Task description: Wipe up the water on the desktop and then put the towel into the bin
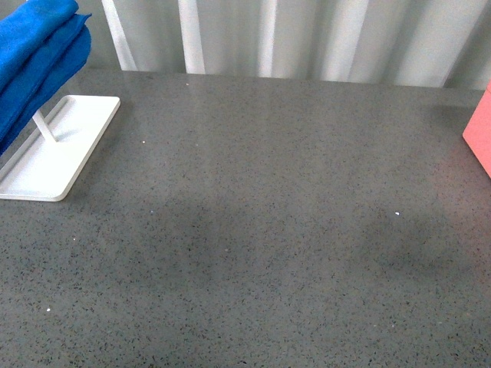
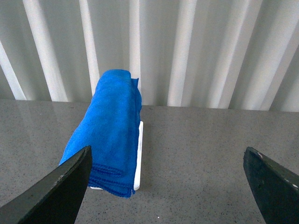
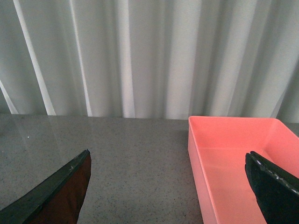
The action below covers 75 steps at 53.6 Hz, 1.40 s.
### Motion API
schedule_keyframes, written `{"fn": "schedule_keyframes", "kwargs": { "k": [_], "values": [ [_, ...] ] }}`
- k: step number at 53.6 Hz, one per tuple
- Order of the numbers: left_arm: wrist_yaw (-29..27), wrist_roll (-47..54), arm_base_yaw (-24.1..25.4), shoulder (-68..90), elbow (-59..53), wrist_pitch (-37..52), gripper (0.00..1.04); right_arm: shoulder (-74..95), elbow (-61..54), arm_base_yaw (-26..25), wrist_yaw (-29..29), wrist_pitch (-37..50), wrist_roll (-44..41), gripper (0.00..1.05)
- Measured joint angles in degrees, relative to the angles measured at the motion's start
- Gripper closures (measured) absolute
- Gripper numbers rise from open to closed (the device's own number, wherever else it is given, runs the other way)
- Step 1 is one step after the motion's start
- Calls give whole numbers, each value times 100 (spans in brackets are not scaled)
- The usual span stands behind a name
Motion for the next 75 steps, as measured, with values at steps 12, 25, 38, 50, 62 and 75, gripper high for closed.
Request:
{"fn": "schedule_keyframes", "kwargs": {
  "k": [12, 25, 38, 50, 62, 75],
  "values": [
    [0, 0, 0, 0, 0, 0, 7, 0, 0, 0, 0, 0, 0, 7],
    [0, 0, -2, 0, 0, 0, 7, 0, 0, 0, 0, 0, 0, 7],
    [-234, -452, -140, 52, 9, -109, 7, 0, 0, 0, -2, 0, 0, 7],
    [-984, -1545, -1228, 1888, 979, 901, 7, -2, 0, 0, 0, 0, 0, 7],
    [-162, -278, -1161, 6701, 4028, 1141, 7, -2, 0, 0, -2, 0, 0, 7],
    [-155, 330, -817, 9154, 6618, -940, 7, -2, 0, 0, -2, 0, 0, 7]
  ]
}}
